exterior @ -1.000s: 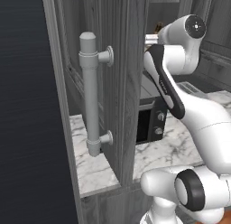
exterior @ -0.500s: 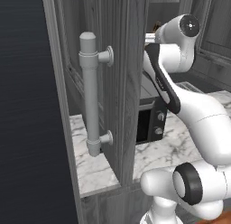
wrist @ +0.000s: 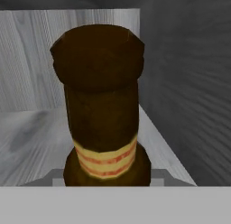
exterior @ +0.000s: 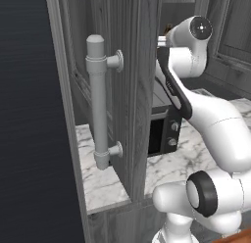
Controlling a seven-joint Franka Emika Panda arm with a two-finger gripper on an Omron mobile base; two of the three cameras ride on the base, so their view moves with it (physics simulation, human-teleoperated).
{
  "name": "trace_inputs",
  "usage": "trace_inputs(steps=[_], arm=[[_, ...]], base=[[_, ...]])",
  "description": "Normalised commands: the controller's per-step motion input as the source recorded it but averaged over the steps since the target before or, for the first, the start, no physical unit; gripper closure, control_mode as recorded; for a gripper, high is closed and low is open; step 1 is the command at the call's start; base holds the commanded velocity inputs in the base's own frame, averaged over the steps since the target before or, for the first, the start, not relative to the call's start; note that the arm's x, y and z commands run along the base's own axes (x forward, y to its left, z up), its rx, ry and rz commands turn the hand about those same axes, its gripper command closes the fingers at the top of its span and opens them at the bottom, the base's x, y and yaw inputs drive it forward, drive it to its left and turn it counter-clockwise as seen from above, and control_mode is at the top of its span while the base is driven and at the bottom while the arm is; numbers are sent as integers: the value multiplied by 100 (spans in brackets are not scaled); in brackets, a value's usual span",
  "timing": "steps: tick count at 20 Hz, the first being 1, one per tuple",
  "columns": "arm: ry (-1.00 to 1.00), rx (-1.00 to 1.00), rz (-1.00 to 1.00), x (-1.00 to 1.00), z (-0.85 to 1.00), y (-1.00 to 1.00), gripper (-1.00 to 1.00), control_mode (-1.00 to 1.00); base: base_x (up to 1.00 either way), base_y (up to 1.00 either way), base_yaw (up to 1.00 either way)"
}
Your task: Sort all alcoholic drinks to one cabinet, and non-alcoholic drinks to the other.
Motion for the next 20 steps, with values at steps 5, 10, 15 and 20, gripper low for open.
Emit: trace_inputs(steps=[5,10,15,20], arm=[[1,0,-1,14,-9,0,100,-100],[1,0,-1,13,-6,0,100,-100],[1,0,-1,14,-5,0,100,-100],[1,0,-1,17,-5,0,100,-100]], base=[[0,0,0],[0,0,0],[0,0,0],[0,0,0]])
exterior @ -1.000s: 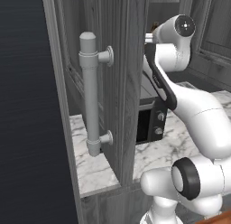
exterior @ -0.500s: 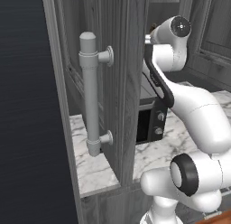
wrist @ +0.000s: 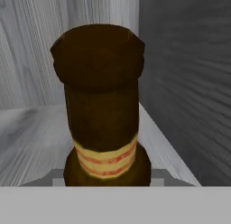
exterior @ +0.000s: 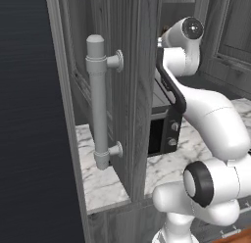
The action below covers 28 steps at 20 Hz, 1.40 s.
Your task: Sort all alcoholic drinks to one cabinet, and non-alcoholic drinks to the other.
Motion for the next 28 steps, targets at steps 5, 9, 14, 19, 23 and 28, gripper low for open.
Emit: trace_inputs(steps=[5,9,14,19,23,28], arm=[[1,0,-1,20,-6,0,100,-100],[2,0,-1,18,-6,0,100,-100],[1,0,-1,18,-10,0,100,-100],[0,0,0,15,-3,0,100,-100],[0,0,0,7,0,0,100,-100],[0,0,0,1,0,0,100,-100]], base=[[0,0,0],[0,0,0],[0,0,0],[0,0,0],[0,0,0],[0,0,0]])
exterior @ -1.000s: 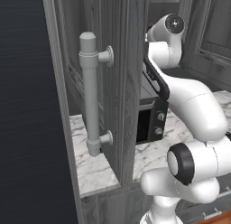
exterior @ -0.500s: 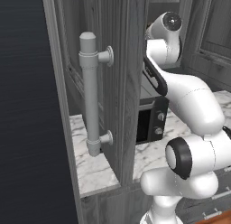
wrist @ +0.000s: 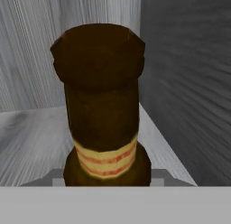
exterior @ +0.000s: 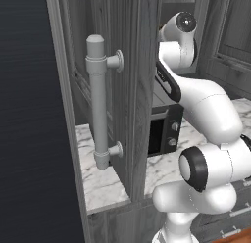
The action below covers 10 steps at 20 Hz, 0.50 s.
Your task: Sort all alcoholic drinks to one cabinet, and non-alcoholic drinks to the other.
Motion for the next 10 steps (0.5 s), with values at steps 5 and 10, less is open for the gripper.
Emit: trace_inputs(steps=[5,10], arm=[[0,0,0,0,0,0,100,-100],[0,0,0,0,0,0,100,-100]], base=[[0,0,0],[0,0,0]])
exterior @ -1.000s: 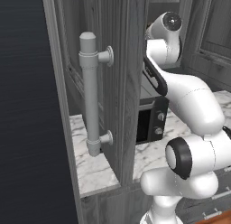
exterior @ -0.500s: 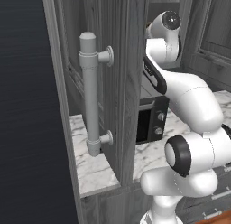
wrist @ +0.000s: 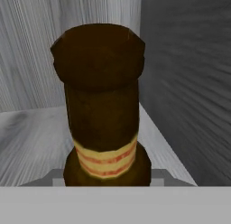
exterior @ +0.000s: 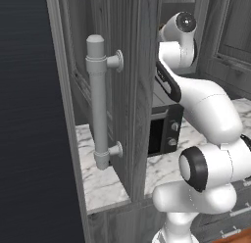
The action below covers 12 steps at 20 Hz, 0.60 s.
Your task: Sort all alcoholic drinks to one cabinet, and non-alcoholic drinks to the other.
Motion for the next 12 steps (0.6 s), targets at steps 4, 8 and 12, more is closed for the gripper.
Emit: trace_inputs(steps=[4,8,12], arm=[[0,0,0,0,0,0,-100,-100],[0,0,0,0,0,0,-100,-100],[0,0,0,0,0,0,-100,-100]], base=[[0,0,0],[0,0,0],[0,0,0]])
